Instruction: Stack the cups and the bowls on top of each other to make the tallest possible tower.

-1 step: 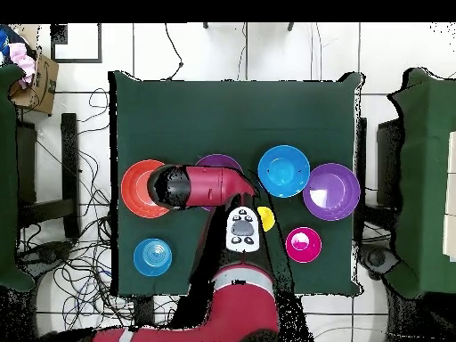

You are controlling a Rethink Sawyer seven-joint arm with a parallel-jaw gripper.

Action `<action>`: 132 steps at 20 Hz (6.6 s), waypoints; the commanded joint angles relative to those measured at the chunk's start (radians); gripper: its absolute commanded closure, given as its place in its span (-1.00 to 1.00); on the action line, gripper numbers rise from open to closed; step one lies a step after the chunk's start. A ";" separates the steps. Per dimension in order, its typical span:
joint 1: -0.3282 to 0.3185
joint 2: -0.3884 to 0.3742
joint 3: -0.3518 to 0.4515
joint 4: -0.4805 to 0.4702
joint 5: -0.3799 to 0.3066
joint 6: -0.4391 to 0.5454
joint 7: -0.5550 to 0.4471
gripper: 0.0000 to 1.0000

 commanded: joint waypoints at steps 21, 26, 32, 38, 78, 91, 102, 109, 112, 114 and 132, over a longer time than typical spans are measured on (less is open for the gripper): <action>0.001 -0.048 0.073 0.074 -0.034 0.146 0.019 -1.00; -0.013 -0.043 0.081 0.071 -0.035 0.169 -0.001 -1.00; -0.027 -0.072 0.074 0.055 -0.045 0.220 -0.026 -1.00; -0.094 -0.043 0.092 -0.012 -0.077 0.249 -0.113 -1.00; -0.478 0.007 0.323 -0.127 -0.337 0.380 -0.317 -1.00; -0.484 -0.117 0.260 0.120 -0.335 0.309 -0.183 -1.00; -0.460 -0.063 0.227 0.198 -0.380 0.118 -0.084 -1.00; -0.439 -0.042 0.194 0.226 -0.401 0.022 -0.054 -1.00; -0.416 -0.012 0.170 0.224 -0.416 -0.029 -0.032 -1.00; -0.404 0.023 0.151 0.226 -0.424 -0.088 -0.009 -1.00; -0.369 0.125 0.094 0.203 -0.401 -0.208 -0.034 -1.00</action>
